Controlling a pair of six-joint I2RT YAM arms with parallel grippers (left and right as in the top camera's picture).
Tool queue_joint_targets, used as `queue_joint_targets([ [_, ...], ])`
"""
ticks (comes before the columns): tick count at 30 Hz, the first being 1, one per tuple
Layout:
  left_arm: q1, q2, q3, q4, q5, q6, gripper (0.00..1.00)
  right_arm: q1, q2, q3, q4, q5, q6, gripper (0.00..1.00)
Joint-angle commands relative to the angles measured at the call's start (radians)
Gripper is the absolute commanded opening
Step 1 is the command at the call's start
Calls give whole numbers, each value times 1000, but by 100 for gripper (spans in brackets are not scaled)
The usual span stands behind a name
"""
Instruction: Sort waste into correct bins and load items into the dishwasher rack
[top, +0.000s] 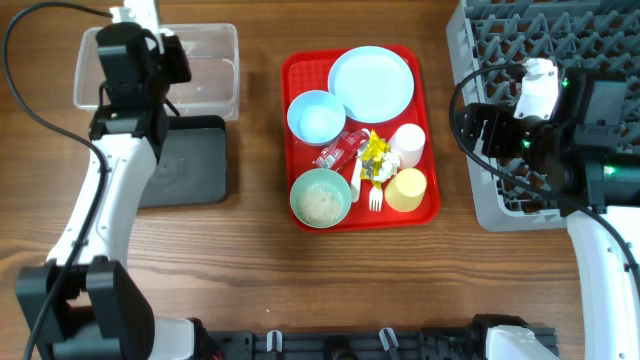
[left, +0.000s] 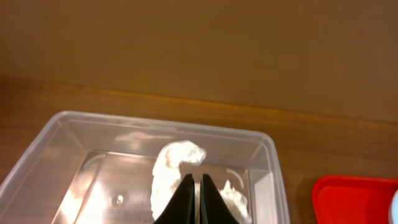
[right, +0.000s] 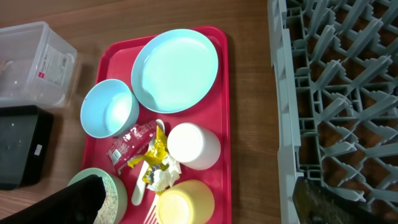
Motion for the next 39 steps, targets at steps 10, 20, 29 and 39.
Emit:
queue_joint_targets([
  [10,-42,-23,10,-39,77,-49,100,-3,-2,16,5,16,29,100],
  [20,-555,58,10,-216,195,57,98,-3,-2,16,-10,17,29,100],
  [29,-721,230,10,-283,150,57,98,-3,-2,16,-42,47,28,100],
  [39,-734,311,8,-291,150,57,58,-3,-2,15,-46,47,28,100],
])
